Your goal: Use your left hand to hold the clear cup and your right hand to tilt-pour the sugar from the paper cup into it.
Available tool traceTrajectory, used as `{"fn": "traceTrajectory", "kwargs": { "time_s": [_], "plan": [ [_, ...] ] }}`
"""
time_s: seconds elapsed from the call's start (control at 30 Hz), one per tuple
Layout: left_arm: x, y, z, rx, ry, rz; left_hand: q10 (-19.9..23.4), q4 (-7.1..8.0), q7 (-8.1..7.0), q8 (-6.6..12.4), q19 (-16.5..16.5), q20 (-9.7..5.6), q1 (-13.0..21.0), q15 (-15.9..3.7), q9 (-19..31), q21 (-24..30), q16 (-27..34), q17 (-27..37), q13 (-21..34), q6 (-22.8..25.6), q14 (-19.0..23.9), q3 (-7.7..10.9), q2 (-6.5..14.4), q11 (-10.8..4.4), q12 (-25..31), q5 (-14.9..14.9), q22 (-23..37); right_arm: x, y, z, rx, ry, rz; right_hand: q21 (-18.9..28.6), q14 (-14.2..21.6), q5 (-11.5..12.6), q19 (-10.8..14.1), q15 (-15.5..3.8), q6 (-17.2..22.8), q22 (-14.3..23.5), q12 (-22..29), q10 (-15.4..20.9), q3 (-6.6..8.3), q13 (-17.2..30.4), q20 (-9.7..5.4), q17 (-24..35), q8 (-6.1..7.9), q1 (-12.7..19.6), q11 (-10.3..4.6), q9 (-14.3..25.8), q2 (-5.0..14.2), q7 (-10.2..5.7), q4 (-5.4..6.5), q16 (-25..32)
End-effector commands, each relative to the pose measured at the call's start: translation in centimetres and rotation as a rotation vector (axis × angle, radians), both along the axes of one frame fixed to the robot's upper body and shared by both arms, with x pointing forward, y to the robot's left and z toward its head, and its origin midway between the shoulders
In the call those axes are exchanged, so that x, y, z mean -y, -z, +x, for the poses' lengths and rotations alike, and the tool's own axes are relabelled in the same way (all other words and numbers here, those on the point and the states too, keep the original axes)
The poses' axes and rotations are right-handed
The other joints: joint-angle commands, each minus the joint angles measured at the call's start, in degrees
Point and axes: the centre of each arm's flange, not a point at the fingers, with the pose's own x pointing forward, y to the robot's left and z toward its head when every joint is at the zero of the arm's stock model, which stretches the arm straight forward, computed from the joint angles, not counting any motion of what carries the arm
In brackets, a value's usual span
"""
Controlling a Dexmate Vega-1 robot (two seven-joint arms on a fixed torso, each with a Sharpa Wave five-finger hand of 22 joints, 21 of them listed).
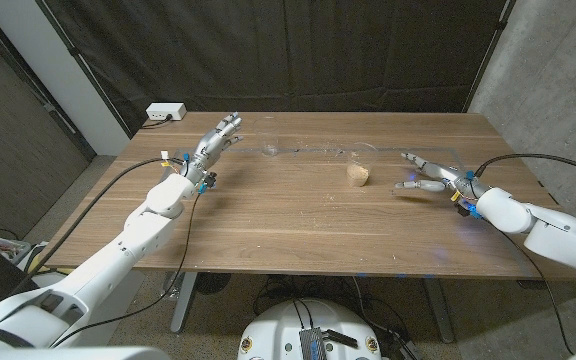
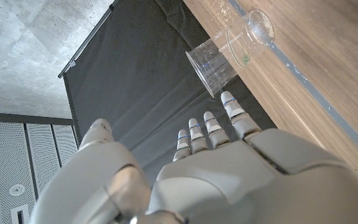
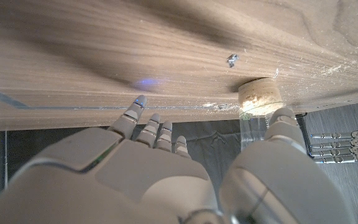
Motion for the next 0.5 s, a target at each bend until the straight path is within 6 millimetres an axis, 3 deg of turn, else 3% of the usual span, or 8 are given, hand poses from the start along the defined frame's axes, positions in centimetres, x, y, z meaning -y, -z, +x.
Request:
{"fn": "traceTrajectory", "kwargs": {
  "time_s": [0.03, 0.5],
  "plan": [
    [-0.2, 0.1, 0.3, -0.006, 0.006, 0.002, 0.3, 0.05, -0.02, 0.32, 0.3, -0.33, 0.1, -2.42, 0.2, 0.2, 0.3, 0.3, 0.3, 0.3, 0.3, -0.27, -0.2, 0.03, 0.3, 0.4, 0.3, -2.2, -0.7, 1.1, -0.076, -0.050, 0.005, -0.1, 0.1, 0.3, 0.0, -2.19, 0.1, 0.2, 0.4, 0.0, -0.23, 0.1, 0.52, 0.1, 0.39, 0.4, 0.08, 0.2, -0.07, 0.15, 0.09, 0.4],
    [-1.3, 0.4, 0.8, -0.016, 0.009, -0.003, 0.4, 0.07, -0.02, 0.32, 0.3, -0.28, 0.1, -2.44, 0.2, 0.2, 0.2, 0.3, 0.4, 0.3, 0.3, -0.36, -0.1, 0.08, 0.3, 0.6, 0.3, -4.5, -1.6, 1.4, -0.073, -0.080, 0.020, 0.1, 0.1, 0.4, 0.1, -2.01, 0.4, 0.3, 0.6, 0.1, -0.55, 0.2, 0.51, 0.2, 0.65, 0.2, 0.32, 0.3, 0.05, 0.27, 0.42, 0.5]
  ]
}}
